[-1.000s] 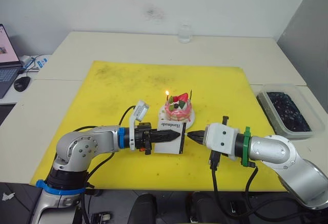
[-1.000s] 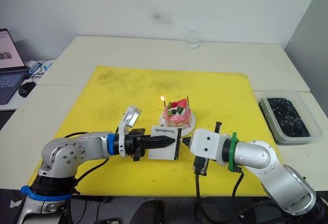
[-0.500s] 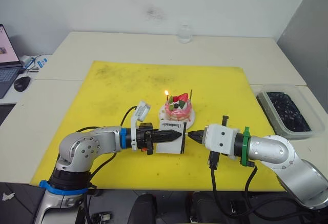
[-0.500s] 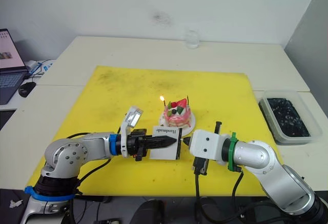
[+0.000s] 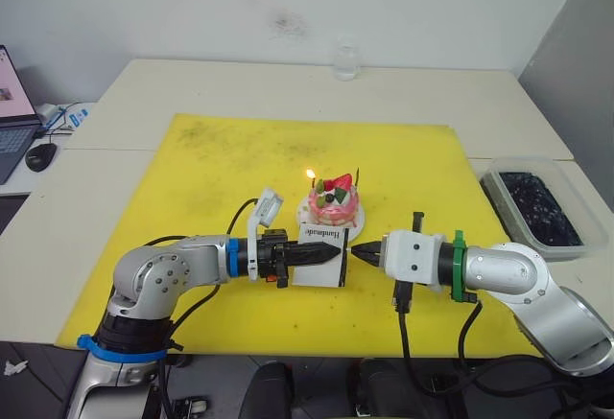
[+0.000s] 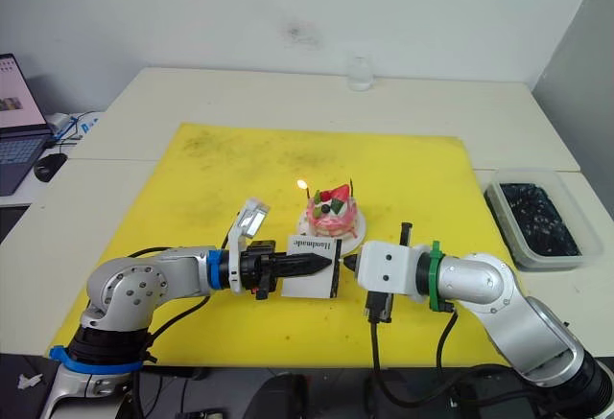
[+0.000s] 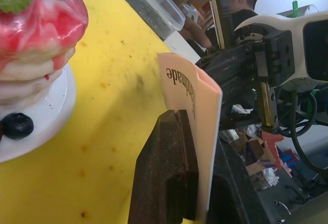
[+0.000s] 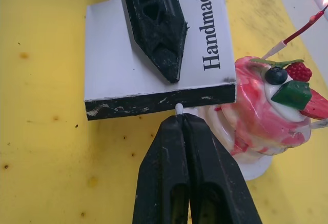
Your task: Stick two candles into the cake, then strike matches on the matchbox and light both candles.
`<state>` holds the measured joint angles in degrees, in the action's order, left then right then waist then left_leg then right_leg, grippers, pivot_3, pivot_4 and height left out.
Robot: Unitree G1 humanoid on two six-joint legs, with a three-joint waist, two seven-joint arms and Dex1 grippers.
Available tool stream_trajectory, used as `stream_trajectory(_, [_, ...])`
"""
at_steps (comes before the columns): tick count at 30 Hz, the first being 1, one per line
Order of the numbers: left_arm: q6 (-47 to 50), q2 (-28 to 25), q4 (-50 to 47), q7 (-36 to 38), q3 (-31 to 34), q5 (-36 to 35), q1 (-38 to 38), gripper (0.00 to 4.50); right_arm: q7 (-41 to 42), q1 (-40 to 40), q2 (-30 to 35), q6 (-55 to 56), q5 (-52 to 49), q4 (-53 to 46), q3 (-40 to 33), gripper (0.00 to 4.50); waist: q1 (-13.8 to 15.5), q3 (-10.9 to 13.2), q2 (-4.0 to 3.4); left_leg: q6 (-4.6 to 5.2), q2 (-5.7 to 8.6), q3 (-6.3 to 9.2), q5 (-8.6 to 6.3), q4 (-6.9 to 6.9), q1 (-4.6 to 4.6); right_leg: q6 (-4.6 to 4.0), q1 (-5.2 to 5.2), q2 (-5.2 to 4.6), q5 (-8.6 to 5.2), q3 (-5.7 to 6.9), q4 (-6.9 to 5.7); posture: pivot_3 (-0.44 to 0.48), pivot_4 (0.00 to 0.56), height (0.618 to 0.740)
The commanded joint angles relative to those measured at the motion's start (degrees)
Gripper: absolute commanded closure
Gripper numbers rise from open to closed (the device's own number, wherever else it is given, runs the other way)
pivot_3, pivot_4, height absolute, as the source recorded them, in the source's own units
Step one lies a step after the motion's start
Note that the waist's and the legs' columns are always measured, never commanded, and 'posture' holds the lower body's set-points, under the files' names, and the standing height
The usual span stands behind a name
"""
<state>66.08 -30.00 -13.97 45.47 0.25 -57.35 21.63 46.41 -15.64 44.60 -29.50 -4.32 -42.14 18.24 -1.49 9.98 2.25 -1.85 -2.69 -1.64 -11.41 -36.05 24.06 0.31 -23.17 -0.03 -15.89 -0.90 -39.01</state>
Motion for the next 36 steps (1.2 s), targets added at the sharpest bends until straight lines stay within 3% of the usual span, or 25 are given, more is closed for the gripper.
stream_trajectory(1, [-0.94,-0.62,-0.97,1.4,0.64,-0.32,-0.22,4.5,2.01,2.45,1.24,1.8,-3.07,-2.95,-4.28,4.49,0.01,0.0,0.0,0.0,0.0,0.01,0.0,0.0,0.01,0.0,0.0,0.0,0.0,0.01,0.01,0.0,0.15,0.74])
stream_trajectory(4, [0.32,-0.9,1.02,2.0,1.74,-1.62,-0.37,4.5,2.57,5.59,0.46,4.61,-6.96,-4.11,-9.6,4.49,0.02,0.0,0.0,0.0,0.0,0.0,0.0,0.0,-0.01,0.0,0.0,-0.01,0.0,0.0,0.0,0.0,0.15,0.74])
stream_trajectory(9, [2.6,-2.7,1.68,5.38,1.34,-3.41,0.15,4.5,2.42,10.5,-2.71,12.58,-9.42,-2.55,-12.33,4.49,-0.03,0.0,0.01,0.0,0.02,0.03,0.0,0.0,-0.07,0.0,0.05,0.0,0.01,0.04,-0.03,0.0,0.15,0.74])
stream_trajectory(22, [5.28,-3.03,0.85,5.8,2.31,-6.32,1.17,4.5,1.9,9.99,-5.38,18.47,-4.53,3.67,-5.93,4.49,-0.02,0.0,0.0,0.0,0.0,-0.01,0.0,-0.01,-0.08,0.0,0.05,0.02,0.01,-0.02,-0.03,0.0,0.15,0.74])
stream_trajectory(36, [5.31,-2.61,0.6,4.69,2.3,-6.56,1.19,4.5,2.01,9.95,-6.68,20.05,-5.0,4.13,-6.84,4.49,0.0,0.0,0.0,0.0,-0.01,0.0,0.0,-0.01,-0.08,0.0,0.05,0.01,0.01,-0.01,-0.04,0.0,0.15,0.74])
